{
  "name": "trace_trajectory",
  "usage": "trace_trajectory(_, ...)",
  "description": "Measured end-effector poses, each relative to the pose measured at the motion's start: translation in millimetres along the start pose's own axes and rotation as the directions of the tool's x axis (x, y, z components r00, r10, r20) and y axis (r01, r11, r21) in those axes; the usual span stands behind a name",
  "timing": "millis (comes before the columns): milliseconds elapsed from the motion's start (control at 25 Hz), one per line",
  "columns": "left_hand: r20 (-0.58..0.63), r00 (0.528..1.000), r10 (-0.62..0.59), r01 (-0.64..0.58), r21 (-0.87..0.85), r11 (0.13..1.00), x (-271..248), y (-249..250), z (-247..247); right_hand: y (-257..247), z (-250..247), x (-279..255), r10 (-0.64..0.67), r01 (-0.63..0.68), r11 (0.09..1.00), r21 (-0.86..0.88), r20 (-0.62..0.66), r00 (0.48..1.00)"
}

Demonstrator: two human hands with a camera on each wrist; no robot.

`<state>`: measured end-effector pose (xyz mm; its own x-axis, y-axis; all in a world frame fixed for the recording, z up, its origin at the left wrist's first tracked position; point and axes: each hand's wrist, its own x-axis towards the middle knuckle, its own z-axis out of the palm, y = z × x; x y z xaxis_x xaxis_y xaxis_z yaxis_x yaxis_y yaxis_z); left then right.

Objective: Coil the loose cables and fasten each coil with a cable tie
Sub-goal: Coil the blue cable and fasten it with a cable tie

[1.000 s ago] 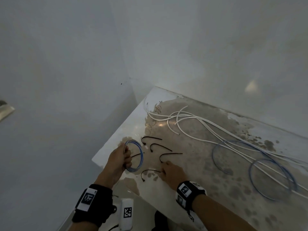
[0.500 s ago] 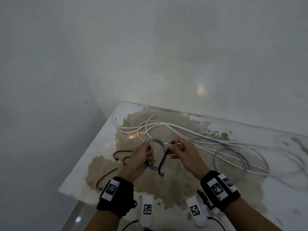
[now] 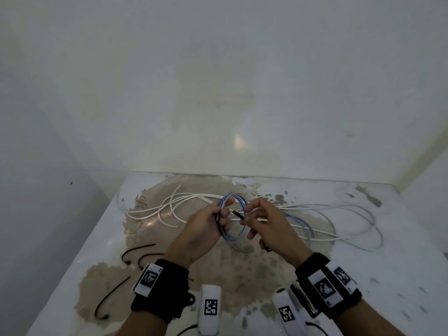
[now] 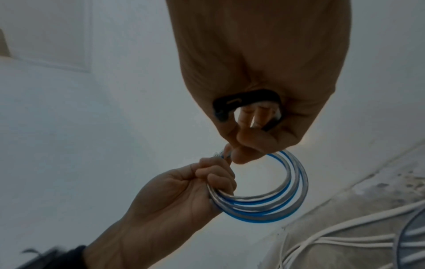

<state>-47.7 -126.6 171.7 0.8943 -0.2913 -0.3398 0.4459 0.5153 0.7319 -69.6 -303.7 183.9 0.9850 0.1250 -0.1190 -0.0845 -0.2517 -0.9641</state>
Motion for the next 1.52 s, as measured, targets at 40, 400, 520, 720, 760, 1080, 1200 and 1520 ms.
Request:
trace_trajectory(40, 0.035, 0.999, 0.035, -0.036, 0.024, 0.999, -0.8, -0.6, 1.6, -0.9, -4.2, -1.5, 0.013, -0.013, 1.0, 0.024, -0.009, 1.0)
trace_trajectory(400, 0.143, 0.984, 0.106, -0.141, 0.26, 0.955, -9.7, -3.0, 26.1, -8.6, -21.1, -5.0, 0.0, 0.006, 0.994, 0.113, -0.048, 0.999)
trace_trajectory(520, 0.192, 0.976, 0.099, -0.159, 0.328, 0.931, -10.9, -6.8, 31.4, -13.7, -22.0, -6.6, -0.012, 0.015, 0.991, 0.13, -0.027, 1.0)
trace_trajectory(720, 0.173, 0.974, 0.146, -0.207, 0.422, 0.883, -10.2, -7.0, 40.0, -14.8, -23.4, -9.2, -0.006, 0.014, 0.981, 0.194, -0.045, 0.999)
trace_trajectory(760, 0.166, 0.974, 0.152, -0.21, 0.435, 0.876, -9.6, -6.8, 41.2, -15.2, -22.6, -10.9, -0.006, 0.018, 0.976, 0.217, -0.055, 0.998)
trace_trajectory(1080, 0.181, 0.971, 0.155, -0.23, 0.541, 0.809, -5.7, -10.9, 44.3, -11.1, -23.1, -18.4, -0.037, 0.06, 0.97, 0.235, -0.099, 0.994)
trace_trajectory(1200, 0.17, 0.973, 0.157, -0.225, 0.541, 0.81, -5.1, -12.7, 45.7, -7.6, -24.2, -18.0, -0.05, 0.069, 0.978, 0.199, -0.103, 0.993)
trace_trajectory(1520, 0.155, 0.975, 0.161, -0.223, 0.662, 0.716, -3.3, -17.3, 49.3, -3.5, -26.5, -21.2, -0.092, 0.107, 0.985, 0.138, -0.113, 0.989)
